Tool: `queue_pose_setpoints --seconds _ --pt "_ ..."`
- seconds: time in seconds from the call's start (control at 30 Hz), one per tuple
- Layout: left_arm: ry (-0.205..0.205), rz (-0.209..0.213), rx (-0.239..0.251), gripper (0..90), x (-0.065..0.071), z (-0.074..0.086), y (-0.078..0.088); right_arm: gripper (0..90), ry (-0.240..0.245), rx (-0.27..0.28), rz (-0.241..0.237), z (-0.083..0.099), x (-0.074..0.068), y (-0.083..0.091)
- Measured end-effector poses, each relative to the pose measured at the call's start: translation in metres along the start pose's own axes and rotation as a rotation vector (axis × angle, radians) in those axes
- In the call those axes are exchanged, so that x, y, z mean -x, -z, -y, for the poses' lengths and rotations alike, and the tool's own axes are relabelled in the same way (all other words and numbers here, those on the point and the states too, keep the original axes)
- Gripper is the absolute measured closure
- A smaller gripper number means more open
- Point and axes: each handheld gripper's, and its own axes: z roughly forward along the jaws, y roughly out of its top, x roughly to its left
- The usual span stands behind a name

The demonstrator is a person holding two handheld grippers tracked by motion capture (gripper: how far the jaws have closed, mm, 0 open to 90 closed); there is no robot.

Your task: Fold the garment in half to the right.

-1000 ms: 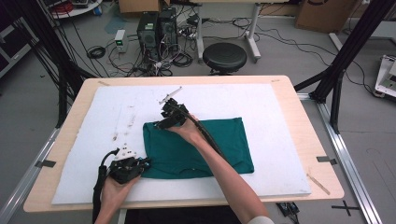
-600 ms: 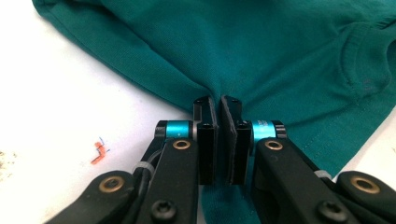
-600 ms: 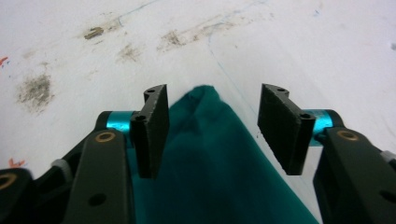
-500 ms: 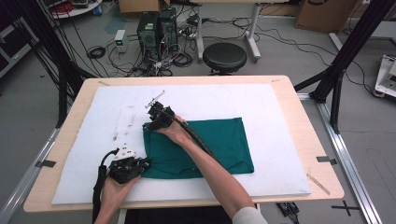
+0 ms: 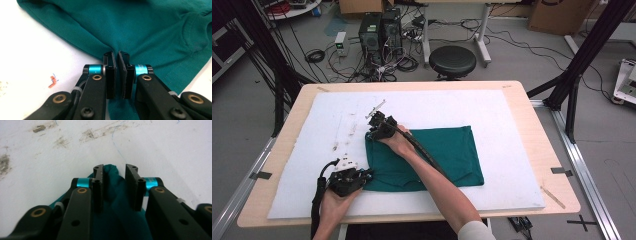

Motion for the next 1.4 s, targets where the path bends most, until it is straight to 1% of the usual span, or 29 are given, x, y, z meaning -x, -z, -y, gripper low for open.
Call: queue_pose_setpoints --seconds 0.13,0.17,0.23,0.3,0.33,0.37,0.43,0.47,0.53,0.57,0.6,0.67,0.77,0.87,0.93,0.97,1.0,1.03,1.13,1.17,1.23,1.3,1.4 --pt "0.004 0.003 0.002 84.9 0.0 0.0 0.0 81.1 0.015 -0.009 0.009 -0.001 -0.002 0.001" --pt "0.005 0.004 0.002 85.0 0.0 0.0 0.0 81.9 0.029 -0.009 0.017 -0.001 -0.002 0.001" --pt "0.005 0.006 0.002 85.3 -0.001 0.0 0.0 82.9 0.029 -0.011 0.017 -0.001 -0.002 0.002" --pt "0.018 0.031 0.002 85.4 -0.003 0.0 0.001 83.2 0.013 -0.008 0.003 -0.001 0.0 0.003" --pt "0.039 0.056 0.001 85.4 -0.006 0.0 0.002 83.3 0.005 -0.008 -0.001 -0.001 0.0 0.004" --pt "0.052 0.071 0.007 85.5 -0.008 0.0 0.003 83.4 -0.004 -0.003 -0.007 -0.002 0.0 0.006" --pt "0.072 0.093 0.023 85.6 -0.012 0.0 0.007 83.6 -0.003 0.007 -0.006 -0.003 0.001 0.01" --pt "0.076 0.097 0.034 85.6 -0.013 -0.001 0.011 83.7 -0.001 0.014 -0.002 -0.004 0.001 0.013" --pt "0.066 0.093 0.045 85.6 -0.013 -0.004 0.016 83.8 -0.014 0.038 -0.001 -0.007 0.0 0.019" --pt "0.061 0.091 0.051 85.6 -0.012 -0.006 0.019 83.8 -0.018 0.048 -0.006 -0.008 0.0 0.021" --pt "0.053 0.1 0.053 85.6 -0.012 -0.009 0.023 83.7 -0.026 0.061 -0.012 -0.01 0.001 0.024" --pt "0.051 0.105 0.067 85.6 -0.013 -0.011 0.03 83.8 -0.047 0.079 -0.031 -0.013 0.0 0.029" --pt "0.068 0.109 0.105 85.6 -0.018 -0.014 0.043 83.7 -0.05 0.118 -0.031 -0.02 -0.003 0.037" --pt "0.09 0.139 0.149 85.6 -0.026 -0.014 0.058 83.7 -0.056 0.155 -0.049 -0.027 -0.007 0.044" --pt "0.094 0.158 0.172 85.6 -0.029 -0.015 0.066 83.7 -0.042 0.17 -0.052 -0.031 -0.011 0.047" --pt "0.096 0.169 0.175 85.6 -0.031 -0.016 0.068 83.6 -0.032 0.175 -0.05 -0.032 -0.013 0.049" --pt "0.092 0.169 0.171 85.6 -0.031 -0.017 0.068 83.7 -0.019 0.172 -0.044 -0.032 -0.014 0.049" --pt "0.085 0.17 0.164 85.6 -0.031 -0.017 0.067 83.6 -0.016 0.164 -0.041 -0.032 -0.014 0.049" --pt "0.075 0.172 0.135 85.6 -0.028 -0.016 0.058 83.6 -0.025 0.124 -0.054 -0.029 -0.01 0.046" --pt "0.075 0.177 0.127 85.5 -0.027 -0.015 0.055 83.5 -0.022 0.12 -0.058 -0.027 -0.008 0.046" --pt "0.071 0.178 0.124 85.5 -0.025 -0.014 0.051 83.4 -0.023 0.114 -0.057 -0.024 -0.006 0.046" --pt "0.069 0.183 0.124 85.5 -0.023 -0.015 0.049 83.3 -0.015 0.115 -0.052 -0.02 -0.005 0.047" --pt "0.053 0.188 0.13 85.5 -0.016 -0.016 0.044 83.3 -0.013 0.107 -0.045 -0.015 -0.002 0.05"
